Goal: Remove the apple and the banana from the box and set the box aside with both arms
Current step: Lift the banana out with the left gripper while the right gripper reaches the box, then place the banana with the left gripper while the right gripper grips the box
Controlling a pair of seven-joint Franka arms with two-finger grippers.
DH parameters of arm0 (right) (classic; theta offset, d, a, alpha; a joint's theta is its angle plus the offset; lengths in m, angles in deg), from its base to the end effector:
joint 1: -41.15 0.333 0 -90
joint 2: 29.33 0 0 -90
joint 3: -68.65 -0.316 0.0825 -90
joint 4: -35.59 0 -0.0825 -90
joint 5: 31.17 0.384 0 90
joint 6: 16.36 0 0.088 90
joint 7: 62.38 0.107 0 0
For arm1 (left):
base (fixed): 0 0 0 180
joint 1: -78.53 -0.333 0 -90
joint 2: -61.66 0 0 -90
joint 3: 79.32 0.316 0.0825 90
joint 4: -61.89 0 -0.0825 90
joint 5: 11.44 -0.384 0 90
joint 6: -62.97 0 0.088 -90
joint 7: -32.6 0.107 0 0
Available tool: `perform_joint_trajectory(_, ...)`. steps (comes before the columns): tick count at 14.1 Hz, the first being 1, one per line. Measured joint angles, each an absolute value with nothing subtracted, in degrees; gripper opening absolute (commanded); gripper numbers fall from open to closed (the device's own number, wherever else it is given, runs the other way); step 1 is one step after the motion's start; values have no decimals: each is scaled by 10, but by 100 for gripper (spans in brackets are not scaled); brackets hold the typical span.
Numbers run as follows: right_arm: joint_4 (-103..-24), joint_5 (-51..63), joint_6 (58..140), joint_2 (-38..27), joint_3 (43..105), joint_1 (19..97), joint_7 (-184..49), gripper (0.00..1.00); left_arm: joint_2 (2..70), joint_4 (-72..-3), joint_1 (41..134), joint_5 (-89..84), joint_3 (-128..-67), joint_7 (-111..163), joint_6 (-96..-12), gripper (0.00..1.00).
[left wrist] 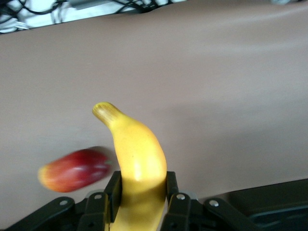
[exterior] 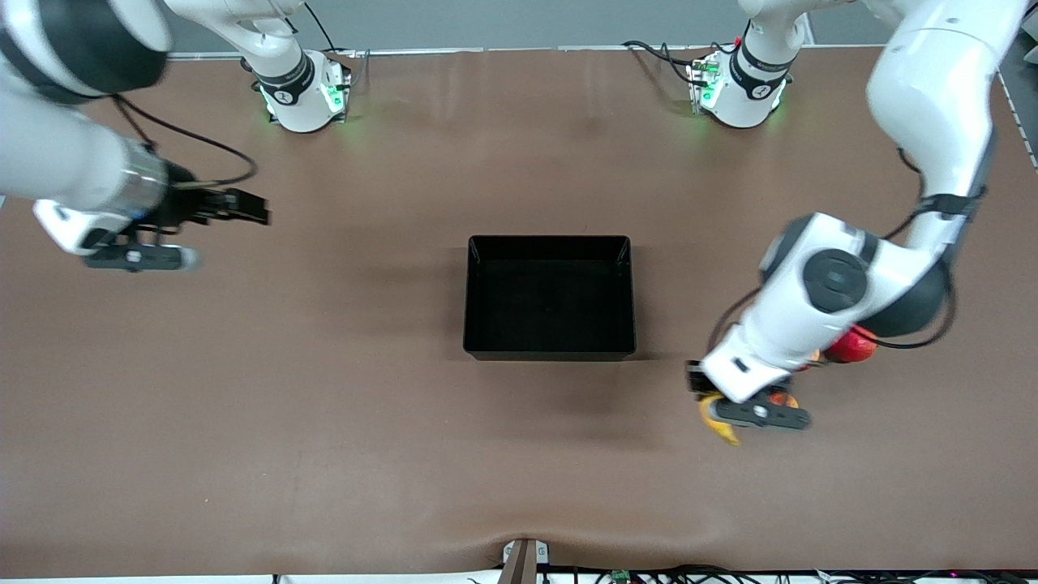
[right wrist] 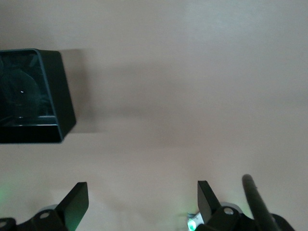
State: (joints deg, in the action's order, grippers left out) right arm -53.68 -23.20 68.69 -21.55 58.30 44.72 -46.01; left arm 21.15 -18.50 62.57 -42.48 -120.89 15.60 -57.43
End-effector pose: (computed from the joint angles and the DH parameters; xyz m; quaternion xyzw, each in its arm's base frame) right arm 0.5599 0.1487 0.5494 -0.9911 0.0219 0.1209 0.0519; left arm 0.7082 -0.1802 0.3760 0.9896 -0.1123 0.0896 0.0066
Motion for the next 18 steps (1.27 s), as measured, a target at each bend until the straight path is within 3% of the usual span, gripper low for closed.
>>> perform_joint_trajectory(6, -553, -231, 803, -119, 549, 513, -394, 100, 190, -199, 507, -426, -1188, 469, -572, 0)
perform_joint_trajectory(12, -554, -232, 965, -27, 549, 589, -327, 100, 140, -202, 506, -430, -1106, 644, -658, 0)
perform_joint_trajectory(18, -554, -275, 1050, 49, 549, 626, -290, 100, 90, -205, 499, -422, -1089, 644, -719, 0)
